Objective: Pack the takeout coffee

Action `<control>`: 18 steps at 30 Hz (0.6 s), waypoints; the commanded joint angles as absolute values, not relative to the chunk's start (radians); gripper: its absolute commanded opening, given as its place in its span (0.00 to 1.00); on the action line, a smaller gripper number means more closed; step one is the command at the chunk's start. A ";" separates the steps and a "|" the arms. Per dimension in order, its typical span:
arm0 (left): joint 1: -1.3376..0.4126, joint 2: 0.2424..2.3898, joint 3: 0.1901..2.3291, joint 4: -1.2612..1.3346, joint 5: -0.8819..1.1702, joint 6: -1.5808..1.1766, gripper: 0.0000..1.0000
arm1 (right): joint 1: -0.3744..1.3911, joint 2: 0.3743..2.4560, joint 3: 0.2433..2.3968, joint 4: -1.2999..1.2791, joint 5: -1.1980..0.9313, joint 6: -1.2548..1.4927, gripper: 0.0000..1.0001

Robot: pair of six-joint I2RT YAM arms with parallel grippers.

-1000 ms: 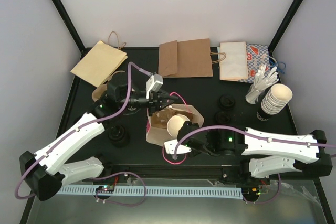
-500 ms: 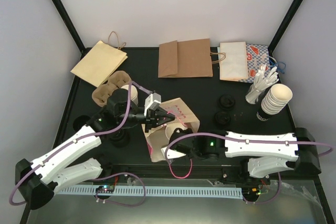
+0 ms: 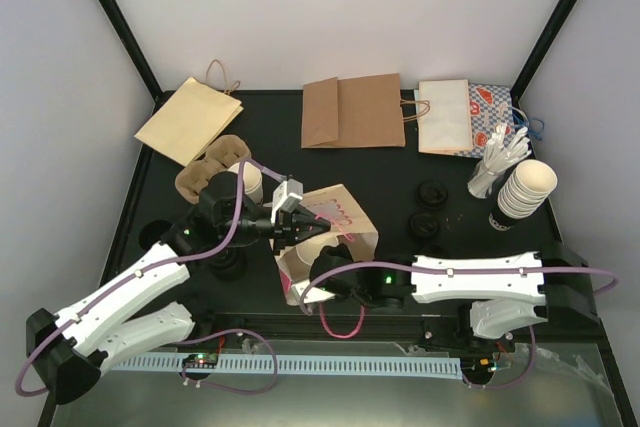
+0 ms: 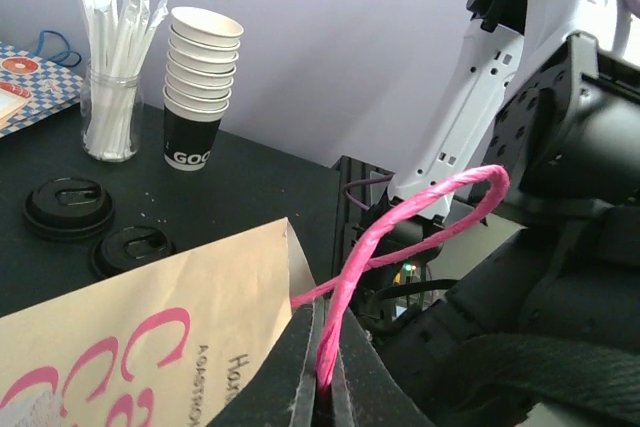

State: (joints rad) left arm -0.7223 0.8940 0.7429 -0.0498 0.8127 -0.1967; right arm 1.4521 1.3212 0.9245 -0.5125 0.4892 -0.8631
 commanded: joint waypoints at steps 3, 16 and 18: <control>-0.727 0.864 0.747 0.000 0.858 -0.218 0.02 | 1.407 1.347 0.900 -0.403 0.483 -0.911 0.01; -0.727 0.866 0.770 0.033 0.842 -0.296 0.02 | 1.361 1.421 0.888 -0.370 0.504 -0.915 0.01; -0.727 0.873 0.772 0.016 0.837 -0.279 0.02 | 1.367 1.393 0.902 -0.399 0.490 -0.902 0.01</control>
